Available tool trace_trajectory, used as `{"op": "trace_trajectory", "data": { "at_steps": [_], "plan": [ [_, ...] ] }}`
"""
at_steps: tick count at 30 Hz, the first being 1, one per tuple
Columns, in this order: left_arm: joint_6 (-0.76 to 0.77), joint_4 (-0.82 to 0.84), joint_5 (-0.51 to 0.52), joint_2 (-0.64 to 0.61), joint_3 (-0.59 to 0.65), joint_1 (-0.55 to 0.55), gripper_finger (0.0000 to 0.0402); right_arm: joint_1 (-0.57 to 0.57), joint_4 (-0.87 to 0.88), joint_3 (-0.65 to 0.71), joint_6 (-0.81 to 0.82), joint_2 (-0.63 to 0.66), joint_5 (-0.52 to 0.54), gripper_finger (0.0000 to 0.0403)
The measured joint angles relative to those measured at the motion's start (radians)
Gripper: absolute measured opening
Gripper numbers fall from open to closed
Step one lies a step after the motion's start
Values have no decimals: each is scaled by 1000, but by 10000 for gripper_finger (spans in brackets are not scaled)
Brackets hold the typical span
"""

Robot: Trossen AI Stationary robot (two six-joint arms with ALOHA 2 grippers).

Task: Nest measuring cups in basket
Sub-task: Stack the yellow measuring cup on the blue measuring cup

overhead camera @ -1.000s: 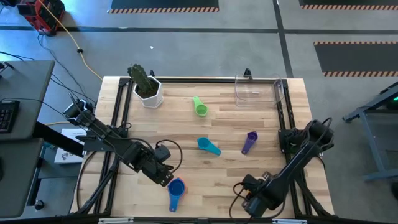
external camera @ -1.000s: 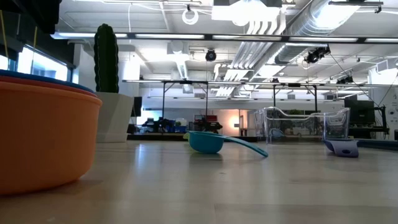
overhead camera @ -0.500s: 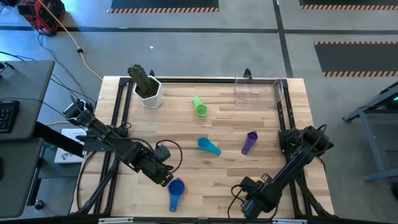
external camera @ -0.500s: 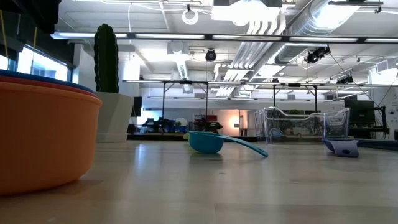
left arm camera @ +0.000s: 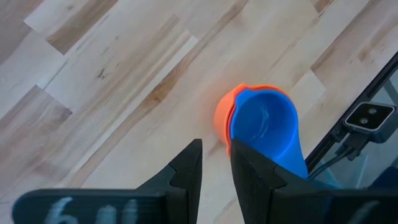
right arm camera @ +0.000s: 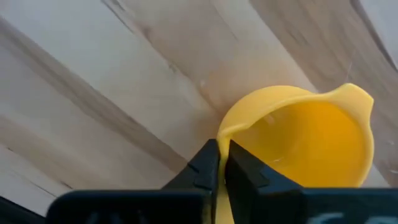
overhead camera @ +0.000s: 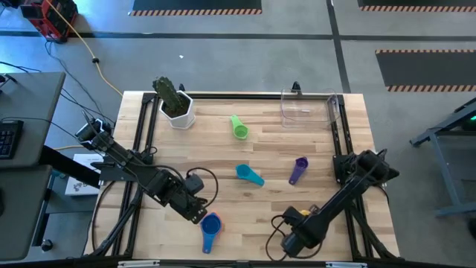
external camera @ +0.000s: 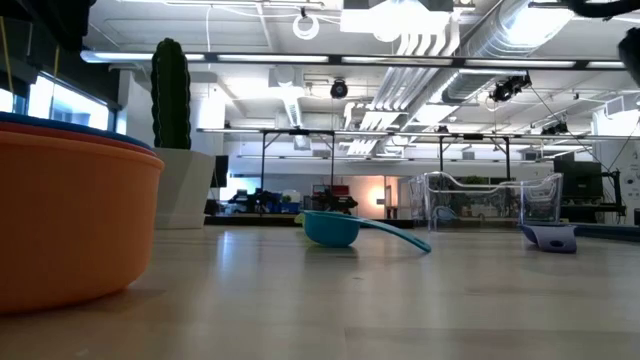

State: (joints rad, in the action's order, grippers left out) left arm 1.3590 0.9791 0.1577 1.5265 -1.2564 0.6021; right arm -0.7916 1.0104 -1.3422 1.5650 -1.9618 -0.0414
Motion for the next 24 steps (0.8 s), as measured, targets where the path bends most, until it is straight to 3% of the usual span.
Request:
{"op": "trace_trajectory", "data": {
  "at_steps": [12,17,24],
  "plan": [
    [-2,0,-22,0,0,0,74,124,24,-120,-176,3,57,3],
    [-18,0,-22,0,0,-8,74,191,24,-199,-346,3,119,2],
    [-41,0,-22,0,0,-47,74,282,22,-325,-605,4,125,1]
  ]
}}
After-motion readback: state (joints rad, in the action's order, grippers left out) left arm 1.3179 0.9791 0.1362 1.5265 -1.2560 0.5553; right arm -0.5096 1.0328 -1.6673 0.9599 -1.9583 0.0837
